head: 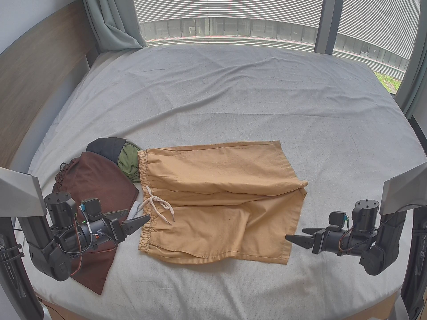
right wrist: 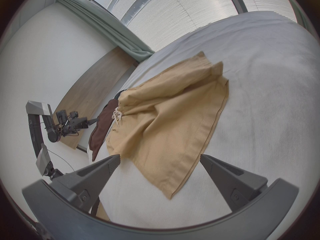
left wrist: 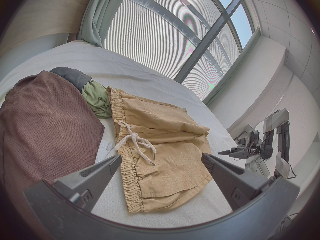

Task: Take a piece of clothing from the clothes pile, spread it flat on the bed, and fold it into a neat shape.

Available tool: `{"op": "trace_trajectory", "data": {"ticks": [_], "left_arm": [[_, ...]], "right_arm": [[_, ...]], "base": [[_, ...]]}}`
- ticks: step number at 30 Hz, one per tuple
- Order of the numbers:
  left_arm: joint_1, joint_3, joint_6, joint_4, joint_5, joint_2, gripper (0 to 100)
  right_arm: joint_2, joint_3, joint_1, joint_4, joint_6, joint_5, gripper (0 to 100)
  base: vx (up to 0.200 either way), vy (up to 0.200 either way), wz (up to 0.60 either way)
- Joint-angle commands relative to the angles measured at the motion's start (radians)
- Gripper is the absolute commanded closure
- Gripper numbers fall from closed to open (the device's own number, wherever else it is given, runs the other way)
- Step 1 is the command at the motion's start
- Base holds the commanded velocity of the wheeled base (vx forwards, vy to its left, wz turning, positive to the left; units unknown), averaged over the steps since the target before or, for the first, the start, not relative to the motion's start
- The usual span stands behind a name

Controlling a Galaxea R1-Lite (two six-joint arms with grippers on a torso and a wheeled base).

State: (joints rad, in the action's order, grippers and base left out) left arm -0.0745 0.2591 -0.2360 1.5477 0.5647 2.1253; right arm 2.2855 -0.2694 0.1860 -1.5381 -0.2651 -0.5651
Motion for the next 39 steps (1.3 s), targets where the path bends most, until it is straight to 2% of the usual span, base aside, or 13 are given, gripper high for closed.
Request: {"op": "trace_trajectory", "data": {"ticks": [1,26,39], "left_arm": [[-0.001,0.0,0.0,0.0,0.0,0.002,0],[0.002,0.002,0.0,0.0,0.0,0.001,0],[0.004,0.003,0.0,0.0,0.0,0.002,0]], "right_arm": [[0.012,0.044,0.035,0.0,0.001,0.001,0],[0.152,0.035,0.069,-0.002,-0.003,0.001,0],[0.196,-0.019,0.102,-0.002,-0.039,0.002,0]], "base": [[0.0,0.0,0.0],[0.0,0.0,0.0],[0.0,0.0,0.0]]}}
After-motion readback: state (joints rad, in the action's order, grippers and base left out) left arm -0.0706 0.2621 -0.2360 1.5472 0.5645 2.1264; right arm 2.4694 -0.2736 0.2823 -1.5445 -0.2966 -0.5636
